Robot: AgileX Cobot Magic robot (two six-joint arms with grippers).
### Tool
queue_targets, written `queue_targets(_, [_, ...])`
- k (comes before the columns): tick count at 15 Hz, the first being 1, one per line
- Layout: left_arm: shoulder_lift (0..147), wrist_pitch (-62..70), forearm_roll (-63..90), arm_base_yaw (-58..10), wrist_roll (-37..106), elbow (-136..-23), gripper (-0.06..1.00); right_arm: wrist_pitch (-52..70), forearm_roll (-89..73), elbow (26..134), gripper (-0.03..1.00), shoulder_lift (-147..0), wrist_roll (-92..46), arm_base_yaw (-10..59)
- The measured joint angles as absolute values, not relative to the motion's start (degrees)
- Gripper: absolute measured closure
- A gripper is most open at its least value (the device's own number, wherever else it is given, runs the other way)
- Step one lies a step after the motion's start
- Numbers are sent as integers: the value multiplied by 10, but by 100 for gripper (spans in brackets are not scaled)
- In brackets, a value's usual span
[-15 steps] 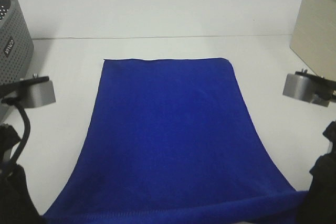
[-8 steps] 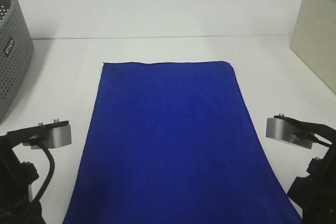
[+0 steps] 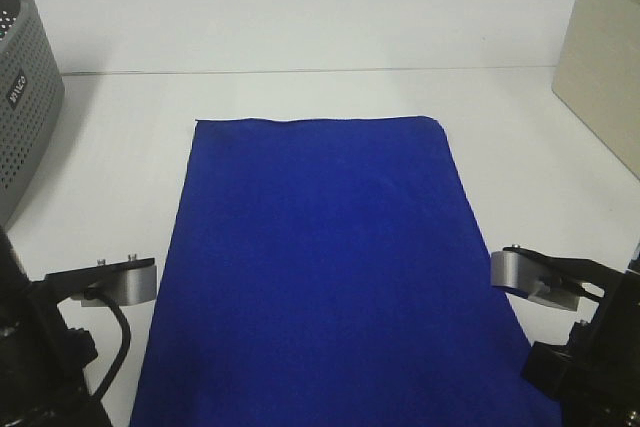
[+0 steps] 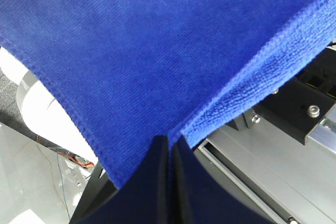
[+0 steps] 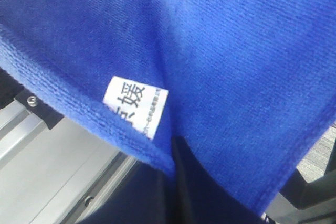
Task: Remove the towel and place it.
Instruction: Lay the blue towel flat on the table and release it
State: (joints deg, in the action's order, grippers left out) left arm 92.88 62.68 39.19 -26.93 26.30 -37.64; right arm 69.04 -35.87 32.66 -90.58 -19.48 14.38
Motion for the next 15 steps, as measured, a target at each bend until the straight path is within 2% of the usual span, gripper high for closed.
queue_targets(5, [933,618,392,-269,264,-376,94,690,-362,327,95,-917,-203,144])
queue_targets(10, [998,608,400,-269,268,-376,94,685,-368,327,92,-967,-212,144])
queue_targets(15, [1010,627,418,-269,278,-380,94,685,-368,327,70,-967,-213,144])
